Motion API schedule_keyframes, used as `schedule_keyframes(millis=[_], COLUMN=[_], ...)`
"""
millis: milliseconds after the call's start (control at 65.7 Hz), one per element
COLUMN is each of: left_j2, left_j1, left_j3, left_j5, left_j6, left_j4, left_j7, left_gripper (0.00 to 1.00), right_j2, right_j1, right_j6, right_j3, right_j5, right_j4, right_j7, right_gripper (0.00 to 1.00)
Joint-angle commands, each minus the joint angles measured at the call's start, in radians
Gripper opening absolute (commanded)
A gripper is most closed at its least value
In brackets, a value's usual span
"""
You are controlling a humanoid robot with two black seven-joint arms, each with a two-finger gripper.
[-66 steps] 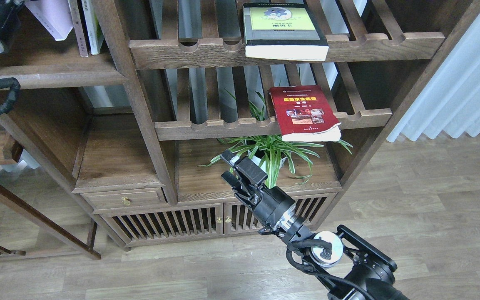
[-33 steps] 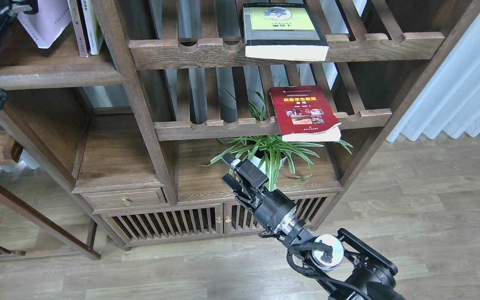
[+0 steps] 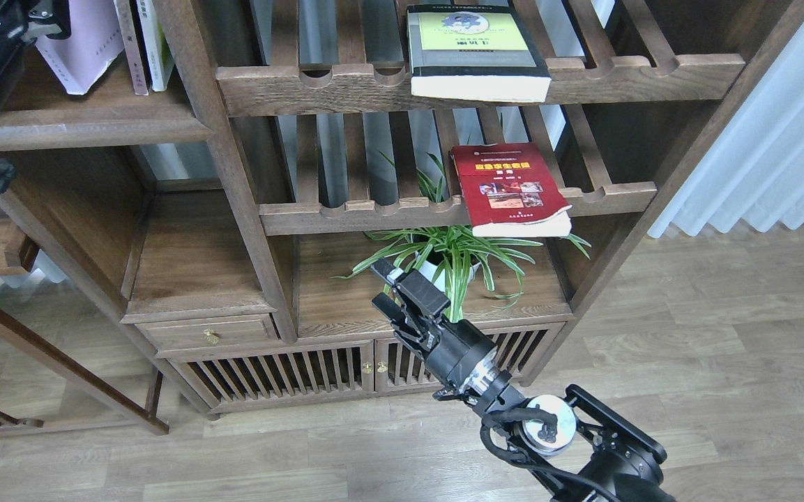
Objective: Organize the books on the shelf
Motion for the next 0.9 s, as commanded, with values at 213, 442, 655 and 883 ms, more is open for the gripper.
schedule_keyframes(millis=[213, 442, 655, 883], left_j2=[-0.013, -0.013, -0.016, -0.022], left_j1=[-0.017, -0.014, -0.016, -0.016], left_j3=[-0.009, 0.0, 0.002, -0.006], left_j5=[-0.006, -0.006, -0.005, -0.005], left_j6=[0.0, -0.003, 0.001, 0.001], left_j4=[-0.003, -0.009, -0.004, -0.004], left_j7=[0.004, -0.01, 0.004, -0.001], left_gripper=[0.25, 0.04, 0.3, 0.41], right_j2=[0.0, 0.0, 0.0, 0.0], right_j1=[-0.001, -0.001, -0.001, -0.001], right_j6=[0.0, 0.0, 0.0, 0.0], right_j3=[0.0, 0.0, 0.0, 0.001], right_j5=[0.001, -0.001, -0.001, -0.001], right_j4=[0.0, 0.003, 0.002, 0.002], right_j7=[0.0, 0.0, 0.0, 0.0], right_gripper=[0.95, 0.95, 0.95, 0.95])
